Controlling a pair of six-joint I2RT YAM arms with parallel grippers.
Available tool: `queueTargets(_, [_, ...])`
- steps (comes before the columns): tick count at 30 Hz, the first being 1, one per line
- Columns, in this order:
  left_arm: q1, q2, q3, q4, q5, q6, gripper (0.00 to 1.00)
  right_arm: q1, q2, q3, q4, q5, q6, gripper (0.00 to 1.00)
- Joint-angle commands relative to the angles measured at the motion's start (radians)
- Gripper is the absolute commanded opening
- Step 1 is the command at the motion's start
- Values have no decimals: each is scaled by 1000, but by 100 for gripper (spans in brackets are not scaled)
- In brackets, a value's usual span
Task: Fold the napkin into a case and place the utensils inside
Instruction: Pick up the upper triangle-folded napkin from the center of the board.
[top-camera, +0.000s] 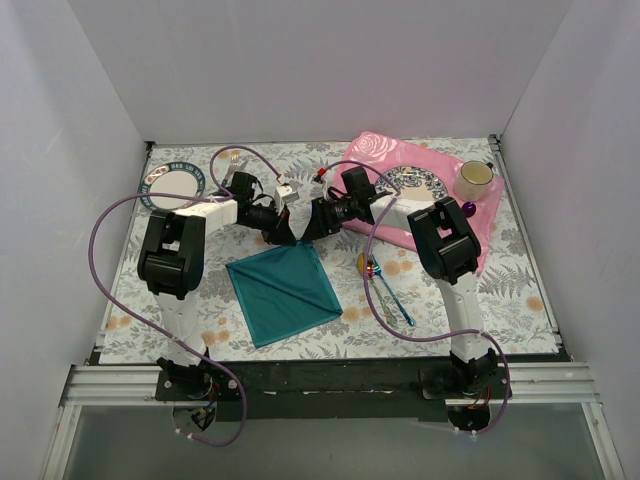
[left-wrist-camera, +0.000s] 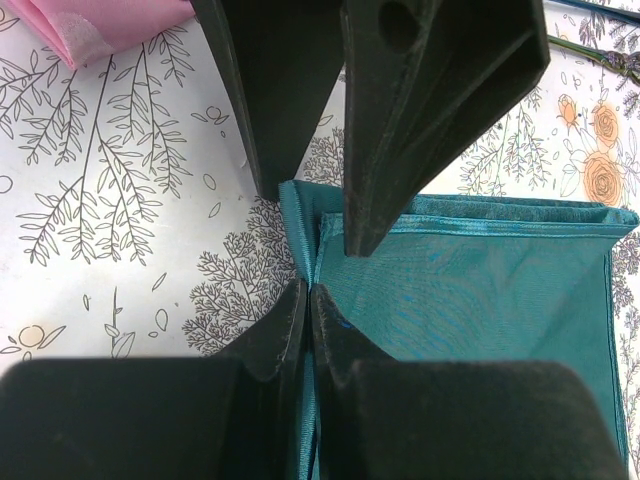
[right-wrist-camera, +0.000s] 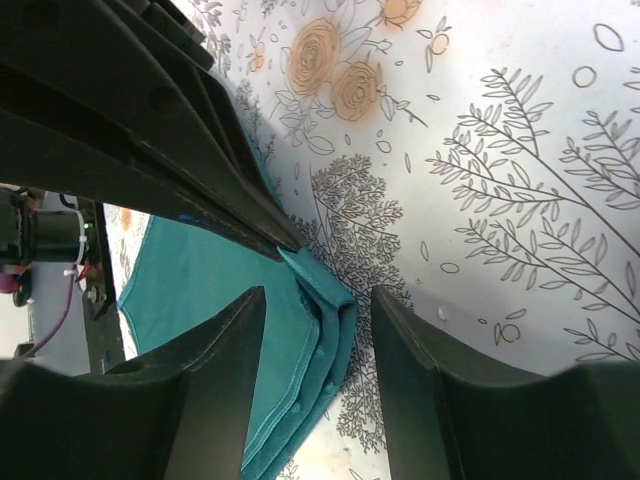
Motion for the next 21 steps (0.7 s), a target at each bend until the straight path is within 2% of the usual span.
queueTargets(1, [-7,-65,-5,15,26,24,0,3,6,-18,64,-66,25,54])
queueTargets(7, [-7,-65,0,20,29,24,0,11,6,-21,55,-56,16,53])
queueTargets(13, [-7,-70,-7,32,32,18,0,18,11,-16,24,-39,-9,40])
queueTargets(21, [-7,-71,-10,40,32,15,0,28,14,2,-6,-30,-30,43])
